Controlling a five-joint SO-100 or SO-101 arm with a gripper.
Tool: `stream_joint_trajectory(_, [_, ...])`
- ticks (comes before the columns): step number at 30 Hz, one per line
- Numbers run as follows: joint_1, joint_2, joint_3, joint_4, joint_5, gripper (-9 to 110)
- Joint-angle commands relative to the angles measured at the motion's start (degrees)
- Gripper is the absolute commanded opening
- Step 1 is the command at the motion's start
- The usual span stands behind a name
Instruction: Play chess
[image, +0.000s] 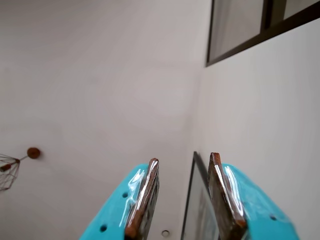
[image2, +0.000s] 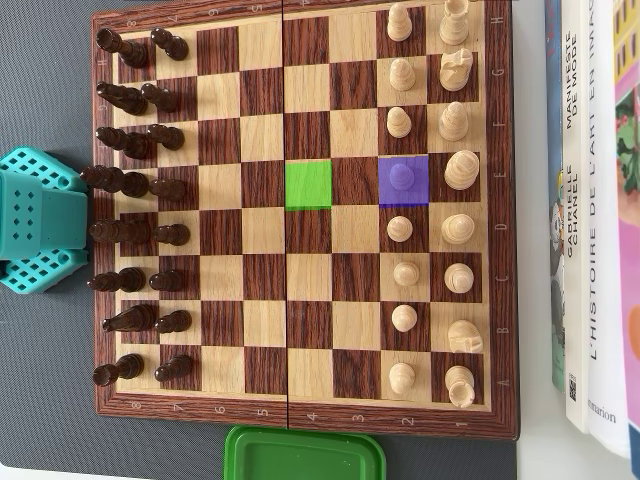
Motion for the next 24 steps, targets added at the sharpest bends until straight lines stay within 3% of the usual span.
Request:
stream_joint_trajectory(1, [-0.4, -0.1, 1.1, 0.3, 0.0, 15])
stream_joint_trajectory(24, [0.2, -0.1, -2.0, 1.0, -0.2, 15])
